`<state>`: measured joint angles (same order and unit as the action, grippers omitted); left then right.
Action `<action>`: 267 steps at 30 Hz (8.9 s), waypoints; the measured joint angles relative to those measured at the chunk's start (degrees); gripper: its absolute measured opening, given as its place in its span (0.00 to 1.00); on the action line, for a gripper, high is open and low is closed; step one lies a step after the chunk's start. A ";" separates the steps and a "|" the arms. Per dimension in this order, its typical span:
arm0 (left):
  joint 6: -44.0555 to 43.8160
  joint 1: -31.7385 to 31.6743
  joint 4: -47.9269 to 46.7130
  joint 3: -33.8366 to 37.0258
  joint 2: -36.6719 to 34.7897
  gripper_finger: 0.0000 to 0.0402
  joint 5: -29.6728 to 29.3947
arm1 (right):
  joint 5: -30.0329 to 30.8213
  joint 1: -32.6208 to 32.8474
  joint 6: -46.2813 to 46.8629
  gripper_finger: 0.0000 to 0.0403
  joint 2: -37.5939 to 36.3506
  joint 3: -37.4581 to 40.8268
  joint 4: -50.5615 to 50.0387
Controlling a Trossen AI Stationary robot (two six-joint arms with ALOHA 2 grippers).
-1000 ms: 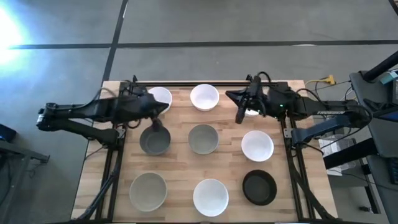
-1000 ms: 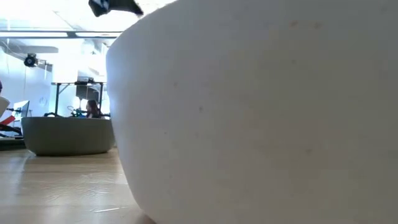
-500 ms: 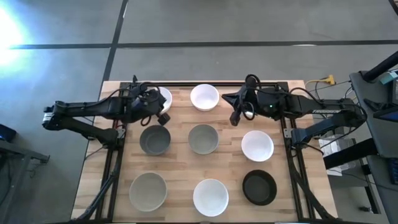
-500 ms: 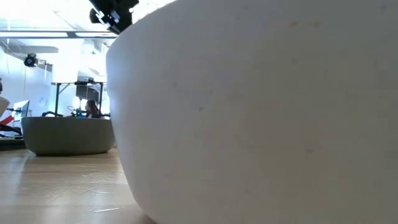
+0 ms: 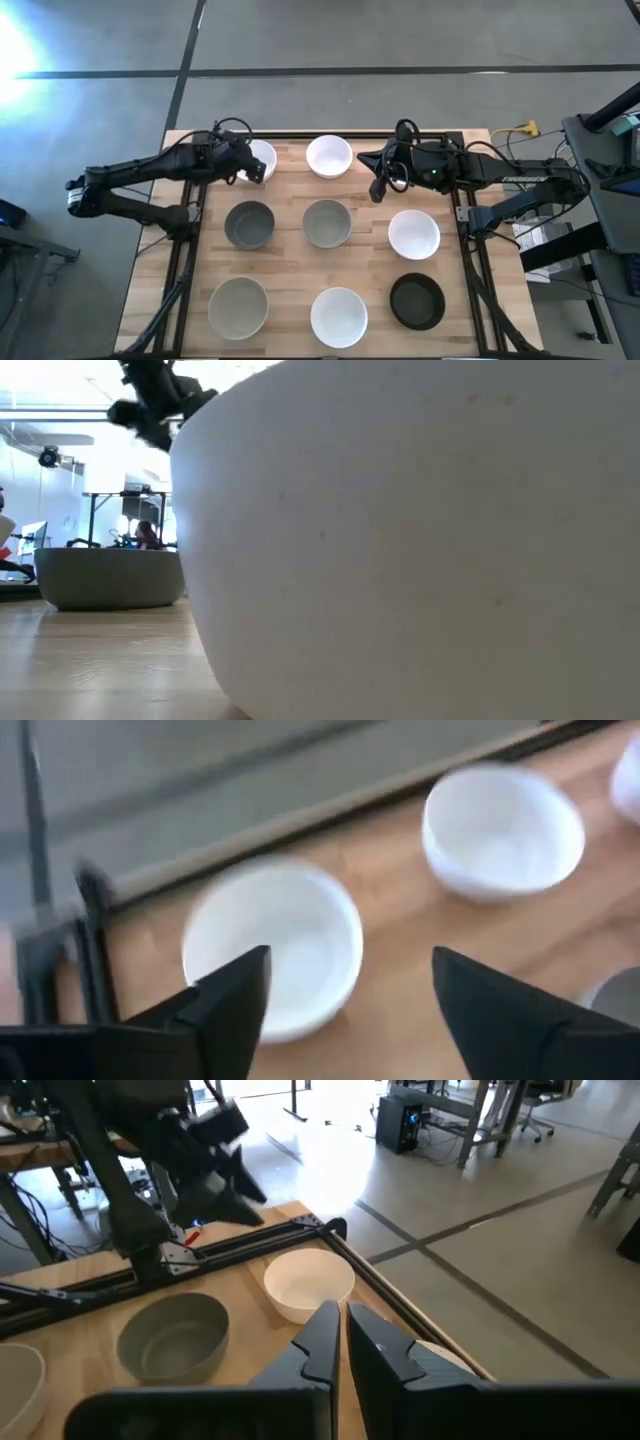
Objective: Nest bowls inside each other
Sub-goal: Stack the white bowl on the other white bowl, then stack the white bowl on the stacked white bowl
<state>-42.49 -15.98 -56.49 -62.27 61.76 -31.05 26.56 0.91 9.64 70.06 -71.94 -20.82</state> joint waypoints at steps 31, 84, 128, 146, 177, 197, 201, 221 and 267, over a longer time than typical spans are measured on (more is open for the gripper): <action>24.00 -20.79 10.52 5.99 24.41 0.72 30.54 | -3.23 -0.02 3.87 0.04 0.55 0.07 0.11; 29.36 -20.66 11.85 3.80 28.43 0.00 27.89 | -3.03 -0.02 3.85 0.04 0.55 0.07 0.09; 65.26 -6.72 13.05 -28.67 41.97 0.00 27.47 | -2.51 -0.07 3.72 0.04 -1.13 0.07 -5.55; 65.50 -6.30 3.10 -45.76 59.19 0.00 28.24 | 0.57 -0.07 8.71 0.04 -5.96 1.15 -16.64; 58.59 -5.65 2.87 -45.90 59.91 0.36 29.49 | 0.49 -0.07 8.84 0.04 -5.92 1.49 -16.70; 51.49 -6.08 8.46 -46.70 55.06 0.02 31.68 | 0.27 -0.04 9.47 0.04 -5.90 1.57 -16.70; 51.81 -6.08 9.51 -46.33 56.50 0.00 27.58 | 0.27 -0.04 9.47 0.04 -5.90 1.57 -16.69; 51.79 -4.27 11.72 -43.71 60.87 0.00 23.01 | 0.29 -0.04 9.86 0.04 -5.90 1.60 -16.72; 25.86 -4.64 39.78 1.60 12.01 0.00 36.66 | -24.12 -28.60 16.27 0.43 -1.71 19.67 -19.82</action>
<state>-16.63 -20.62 -16.71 -60.67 73.77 5.61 2.44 -27.69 25.91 68.36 -52.27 -40.64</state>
